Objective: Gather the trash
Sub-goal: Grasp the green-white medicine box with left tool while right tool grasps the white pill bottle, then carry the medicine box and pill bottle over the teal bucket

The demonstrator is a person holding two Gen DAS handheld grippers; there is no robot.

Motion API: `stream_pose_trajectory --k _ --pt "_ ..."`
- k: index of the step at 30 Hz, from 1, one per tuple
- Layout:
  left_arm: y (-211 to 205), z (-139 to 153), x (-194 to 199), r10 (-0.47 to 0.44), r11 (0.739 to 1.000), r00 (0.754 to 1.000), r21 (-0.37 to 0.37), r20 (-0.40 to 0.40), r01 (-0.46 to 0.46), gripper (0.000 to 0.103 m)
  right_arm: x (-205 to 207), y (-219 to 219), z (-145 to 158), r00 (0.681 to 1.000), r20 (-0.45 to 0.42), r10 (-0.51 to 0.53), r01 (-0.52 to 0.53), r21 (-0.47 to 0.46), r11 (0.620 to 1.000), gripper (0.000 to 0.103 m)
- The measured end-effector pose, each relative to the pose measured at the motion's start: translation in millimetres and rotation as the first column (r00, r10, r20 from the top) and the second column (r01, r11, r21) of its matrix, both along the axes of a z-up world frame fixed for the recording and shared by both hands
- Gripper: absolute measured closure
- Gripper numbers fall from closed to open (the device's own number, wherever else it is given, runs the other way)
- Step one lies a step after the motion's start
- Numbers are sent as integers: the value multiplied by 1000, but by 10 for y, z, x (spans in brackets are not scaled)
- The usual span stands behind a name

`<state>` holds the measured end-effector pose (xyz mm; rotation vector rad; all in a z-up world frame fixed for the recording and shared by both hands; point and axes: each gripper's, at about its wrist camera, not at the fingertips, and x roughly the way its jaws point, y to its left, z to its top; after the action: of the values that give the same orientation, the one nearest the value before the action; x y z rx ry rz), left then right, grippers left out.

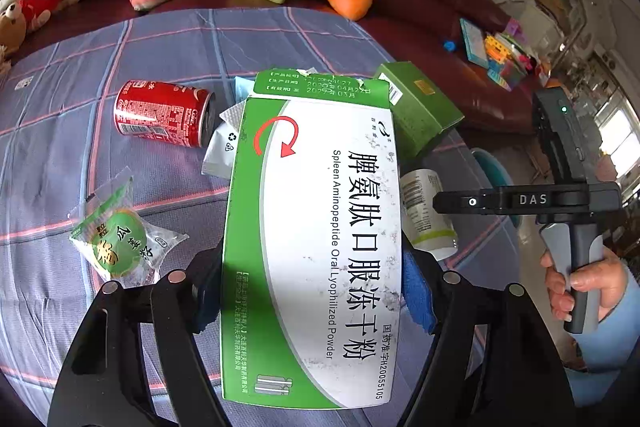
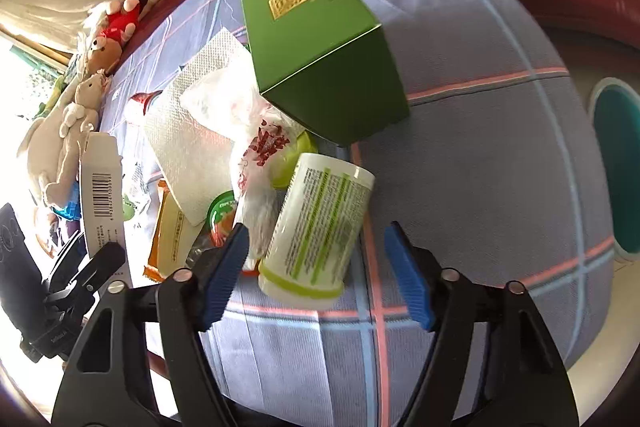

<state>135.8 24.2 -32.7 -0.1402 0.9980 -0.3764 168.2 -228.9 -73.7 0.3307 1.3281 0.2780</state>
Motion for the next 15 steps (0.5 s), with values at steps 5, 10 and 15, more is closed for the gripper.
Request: stream_pose_trajectory --k 5,10,15 --pt "26 -62 16 7 1000 1000 -1 -14 -7 30 71 94 -235 999 -52 16 -15 25 1000 37" --pt "-60 -12 50 5 1000 1000 -2 -7 -5 30 -55 58 -194 999 -4 36 -36 62 997 49" --pt "-311 166 34 -41 999 999 16 27 41 30 -219 -266 46 998 54 -16 10 111 994 52"
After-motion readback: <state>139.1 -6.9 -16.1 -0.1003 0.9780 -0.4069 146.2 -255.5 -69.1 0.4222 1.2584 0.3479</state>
